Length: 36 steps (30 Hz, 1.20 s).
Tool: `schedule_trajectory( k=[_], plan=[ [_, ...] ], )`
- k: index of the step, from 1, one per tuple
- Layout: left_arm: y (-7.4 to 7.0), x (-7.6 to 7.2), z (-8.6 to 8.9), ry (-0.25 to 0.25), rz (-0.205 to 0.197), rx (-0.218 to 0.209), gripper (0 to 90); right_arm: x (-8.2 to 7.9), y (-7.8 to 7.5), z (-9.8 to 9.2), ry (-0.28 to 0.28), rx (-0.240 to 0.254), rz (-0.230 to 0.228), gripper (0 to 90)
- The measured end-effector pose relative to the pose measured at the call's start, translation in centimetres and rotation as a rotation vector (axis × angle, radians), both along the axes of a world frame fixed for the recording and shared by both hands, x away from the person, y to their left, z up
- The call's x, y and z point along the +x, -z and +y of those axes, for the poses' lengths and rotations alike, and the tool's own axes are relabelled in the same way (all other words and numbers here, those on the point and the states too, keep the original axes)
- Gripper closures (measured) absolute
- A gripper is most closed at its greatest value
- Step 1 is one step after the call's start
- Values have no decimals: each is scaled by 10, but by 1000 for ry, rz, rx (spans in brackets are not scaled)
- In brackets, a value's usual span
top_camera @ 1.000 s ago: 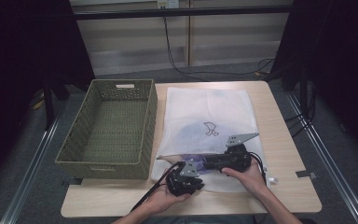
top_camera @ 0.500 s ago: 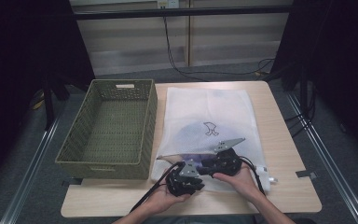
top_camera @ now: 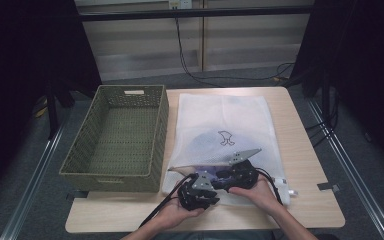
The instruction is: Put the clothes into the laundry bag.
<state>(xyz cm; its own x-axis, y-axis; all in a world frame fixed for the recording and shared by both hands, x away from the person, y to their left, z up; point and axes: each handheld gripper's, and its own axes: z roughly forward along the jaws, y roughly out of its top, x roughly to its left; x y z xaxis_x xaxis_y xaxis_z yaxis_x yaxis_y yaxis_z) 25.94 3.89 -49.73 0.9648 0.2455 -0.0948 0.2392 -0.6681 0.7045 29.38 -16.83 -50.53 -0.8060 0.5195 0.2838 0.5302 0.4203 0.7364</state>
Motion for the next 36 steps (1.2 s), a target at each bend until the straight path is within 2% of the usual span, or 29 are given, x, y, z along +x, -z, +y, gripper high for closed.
schedule_trajectory(
  k=[2, 5, 6, 7, 8, 11, 14, 16, 23, 26, 32, 34, 36],
  plan=[
    [0, 0, 0, 0, 2, 3, 761, -1, 1, 1, 0, -5, -14, 504],
    [0, 0, 0, 1, 2, 7, 760, -3, 1, 2, -4, -33, -63, 532],
    [0, 0, 0, 2, 2, 6, 759, -5, 1, 3, -5, -58, -87, 564],
    [-1, 0, 1, 3, 2, 12, 759, -7, 0, 6, -7, -95, -128, 569],
    [0, 0, 0, 2, 3, 2, 758, -8, 0, 7, -13, -112, -148, 571],
    [-1, 0, 0, 4, 2, 11, 757, -10, -1, 10, -7, -149, -178, 646],
    [-1, 0, 1, 4, 4, 11, 753, -6, -2, 8, 21, -152, -165, 773],
    [-1, 0, 1, 4, 4, 11, 748, -4, -2, 6, 37, -139, -150, 810],
    [0, 0, 0, 5, 3, 0, 745, 0, -1, 3, 70, -101, -109, 839],
    [-1, 0, 0, 11, -3, 12, 745, 1, -1, 2, 76, -94, -99, 844],
    [0, -1, -1, 10, -11, 9, 745, 6, -1, 0, 102, -83, -94, 857],
    [0, 0, -1, 24, -10, -2, 739, 8, -1, -1, 106, -82, -94, 857],
    [1, -1, -1, 14, -11, -3, 738, 10, 0, -2, 114, -77, -96, 857]
  ],
)
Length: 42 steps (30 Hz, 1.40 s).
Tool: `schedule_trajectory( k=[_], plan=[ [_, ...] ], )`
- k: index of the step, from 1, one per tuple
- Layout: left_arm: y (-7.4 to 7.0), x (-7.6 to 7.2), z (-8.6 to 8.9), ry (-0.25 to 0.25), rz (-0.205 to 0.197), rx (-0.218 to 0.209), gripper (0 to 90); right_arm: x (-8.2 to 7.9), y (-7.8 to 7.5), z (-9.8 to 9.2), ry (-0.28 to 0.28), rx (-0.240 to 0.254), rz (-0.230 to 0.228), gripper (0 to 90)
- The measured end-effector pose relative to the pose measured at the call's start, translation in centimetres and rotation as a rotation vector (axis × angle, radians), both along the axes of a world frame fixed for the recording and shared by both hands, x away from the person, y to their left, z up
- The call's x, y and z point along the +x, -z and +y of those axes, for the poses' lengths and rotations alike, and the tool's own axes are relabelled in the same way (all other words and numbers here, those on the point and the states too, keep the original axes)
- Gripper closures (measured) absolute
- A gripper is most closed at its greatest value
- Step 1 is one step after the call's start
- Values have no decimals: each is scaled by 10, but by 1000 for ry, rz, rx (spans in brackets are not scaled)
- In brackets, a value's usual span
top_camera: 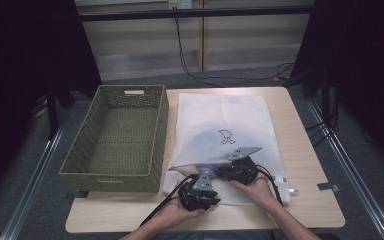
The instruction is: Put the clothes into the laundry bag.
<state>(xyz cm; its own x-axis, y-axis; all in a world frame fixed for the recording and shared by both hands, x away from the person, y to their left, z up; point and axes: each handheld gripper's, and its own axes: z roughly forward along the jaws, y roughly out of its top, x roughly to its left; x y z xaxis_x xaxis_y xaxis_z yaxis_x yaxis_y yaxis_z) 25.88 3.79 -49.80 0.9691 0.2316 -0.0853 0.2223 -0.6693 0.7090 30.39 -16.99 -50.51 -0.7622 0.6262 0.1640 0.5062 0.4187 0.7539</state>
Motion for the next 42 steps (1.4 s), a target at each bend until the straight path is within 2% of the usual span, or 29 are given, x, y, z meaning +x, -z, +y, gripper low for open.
schedule_trajectory(
  k=[2, 4, 6, 8, 22, 31, 34, 35, 39, 42],
  plan=[
    [0, 0, 0, 0, 1, 6, 738, 2, 0, 0, 9, 0, 1, 857],
    [1, 0, 0, -1, -4, -6, 738, 4, 0, 0, 15, -1, 3, 857],
    [0, 1, 0, 15, -11, 6, 738, 5, 1, -1, 18, 4, 3, 857],
    [0, 0, 0, 11, -2, 0, 737, 6, 1, -1, 20, 3, 3, 855],
    [1, -2, 1, 9, -22, -10, 737, 10, 2, -2, 48, 4, -12, 847],
    [0, -1, 1, 7, -16, 4, 737, 17, 3, -4, 77, 2, -13, 844],
    [1, -1, 1, 5, -11, -11, 737, 20, 3, -4, 88, 4, -16, 840],
    [0, 0, 1, 8, -9, 2, 737, 21, 3, -5, 95, 5, -14, 838],
    [1, -1, 1, 6, -10, -13, 738, 25, 3, -5, 108, 6, -13, 836],
    [1, 0, 1, 6, -3, -7, 737, 30, 3, -5, 115, 0, -14, 830]
  ],
)
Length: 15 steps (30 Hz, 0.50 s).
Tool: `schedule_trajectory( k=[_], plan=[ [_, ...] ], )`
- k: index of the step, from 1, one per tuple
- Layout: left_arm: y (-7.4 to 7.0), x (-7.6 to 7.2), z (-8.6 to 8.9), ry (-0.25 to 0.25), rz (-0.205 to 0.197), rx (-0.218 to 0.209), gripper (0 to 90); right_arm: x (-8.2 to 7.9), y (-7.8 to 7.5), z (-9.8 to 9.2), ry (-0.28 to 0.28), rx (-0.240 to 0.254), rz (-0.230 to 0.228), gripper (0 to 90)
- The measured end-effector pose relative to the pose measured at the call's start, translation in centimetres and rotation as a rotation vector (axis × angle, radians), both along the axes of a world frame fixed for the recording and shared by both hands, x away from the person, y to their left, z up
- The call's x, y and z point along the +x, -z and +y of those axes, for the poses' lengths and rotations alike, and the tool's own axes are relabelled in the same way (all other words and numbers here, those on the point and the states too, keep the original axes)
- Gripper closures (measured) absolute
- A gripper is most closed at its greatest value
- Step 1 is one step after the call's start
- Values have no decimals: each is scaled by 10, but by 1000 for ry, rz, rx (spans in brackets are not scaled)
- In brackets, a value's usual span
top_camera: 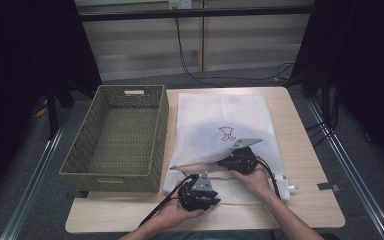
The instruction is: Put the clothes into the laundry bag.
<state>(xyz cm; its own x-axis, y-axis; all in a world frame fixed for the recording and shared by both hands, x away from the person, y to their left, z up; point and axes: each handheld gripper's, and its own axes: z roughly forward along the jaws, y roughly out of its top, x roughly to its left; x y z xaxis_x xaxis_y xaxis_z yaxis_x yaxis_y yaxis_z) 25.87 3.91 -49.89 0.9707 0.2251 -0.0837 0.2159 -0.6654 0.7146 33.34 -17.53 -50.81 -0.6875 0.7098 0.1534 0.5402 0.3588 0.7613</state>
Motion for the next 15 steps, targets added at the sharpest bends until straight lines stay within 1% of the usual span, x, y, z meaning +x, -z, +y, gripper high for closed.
schedule_trajectory(
  k=[1, 2, 4, 7, 9, 12, 13, 15],
  plan=[
    [0, 0, 0, 0, 2, 4, 738, 2, 0, 0, 6, -3, -3, 827],
    [0, 0, 0, -1, 2, 0, 738, 3, -1, 0, 15, -7, -2, 827],
    [0, 0, 0, 0, -4, -2, 738, 5, -1, 0, 16, -7, 3, 829],
    [0, 0, 0, 1, 2, 0, 739, 7, -1, -1, 12, -9, 2, 829],
    [0, 0, 0, 4, 1, 1, 739, 8, -2, -1, 16, -16, -3, 827],
    [0, 0, 0, 1, -5, 1, 739, 11, -1, -1, 35, -16, 2, 826],
    [0, 0, 0, 1, -4, 0, 739, 13, -1, -1, 30, -16, -3, 826],
    [0, 1, 0, 5, 3, 4, 739, 16, -2, -1, 38, -18, -1, 822]
  ],
)
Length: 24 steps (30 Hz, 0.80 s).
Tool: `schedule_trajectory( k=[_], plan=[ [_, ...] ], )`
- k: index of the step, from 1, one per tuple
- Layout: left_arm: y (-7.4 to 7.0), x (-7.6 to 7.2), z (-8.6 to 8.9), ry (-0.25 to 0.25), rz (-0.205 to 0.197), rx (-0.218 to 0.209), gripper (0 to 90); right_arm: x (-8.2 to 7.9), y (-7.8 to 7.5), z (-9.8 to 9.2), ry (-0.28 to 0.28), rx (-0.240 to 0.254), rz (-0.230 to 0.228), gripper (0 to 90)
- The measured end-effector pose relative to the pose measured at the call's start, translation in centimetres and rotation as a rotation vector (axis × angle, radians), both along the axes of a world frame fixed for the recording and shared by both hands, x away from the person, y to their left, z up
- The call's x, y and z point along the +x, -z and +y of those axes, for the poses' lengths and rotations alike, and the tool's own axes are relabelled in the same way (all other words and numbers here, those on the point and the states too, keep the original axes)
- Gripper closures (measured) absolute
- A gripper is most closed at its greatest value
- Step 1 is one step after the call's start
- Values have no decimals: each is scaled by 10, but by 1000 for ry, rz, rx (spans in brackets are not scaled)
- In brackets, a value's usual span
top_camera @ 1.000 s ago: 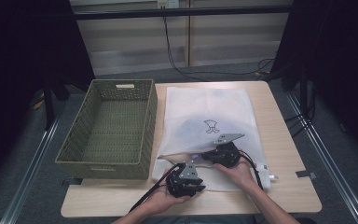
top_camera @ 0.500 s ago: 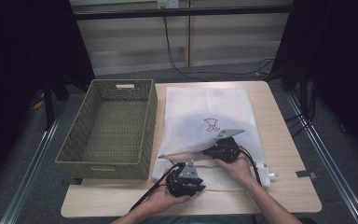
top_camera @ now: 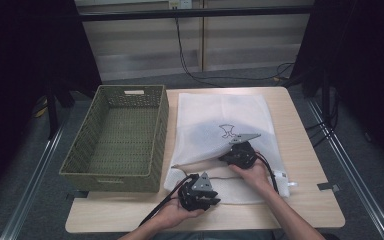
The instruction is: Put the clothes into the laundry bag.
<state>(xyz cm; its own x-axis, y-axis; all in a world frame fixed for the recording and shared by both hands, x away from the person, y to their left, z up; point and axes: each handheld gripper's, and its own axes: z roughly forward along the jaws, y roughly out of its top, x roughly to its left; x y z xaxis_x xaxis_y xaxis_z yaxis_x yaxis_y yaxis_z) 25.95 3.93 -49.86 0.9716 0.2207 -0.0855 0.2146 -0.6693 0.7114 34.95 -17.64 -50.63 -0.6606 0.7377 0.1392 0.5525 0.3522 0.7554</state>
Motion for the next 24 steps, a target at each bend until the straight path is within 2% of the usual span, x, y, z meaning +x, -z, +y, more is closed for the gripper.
schedule_trajectory(
  k=[10, 20, 24],
  plan=[
    [0, 0, 0, 2, -3, -3, 739, 9, -1, 2, 34, -9, -4, 801],
    [0, 0, 0, 1, -5, -5, 740, 13, 1, 5, 65, -20, -33, 791],
    [0, 0, -1, 1, -5, -6, 741, 13, 2, 7, 88, -39, -56, 793]
  ],
)
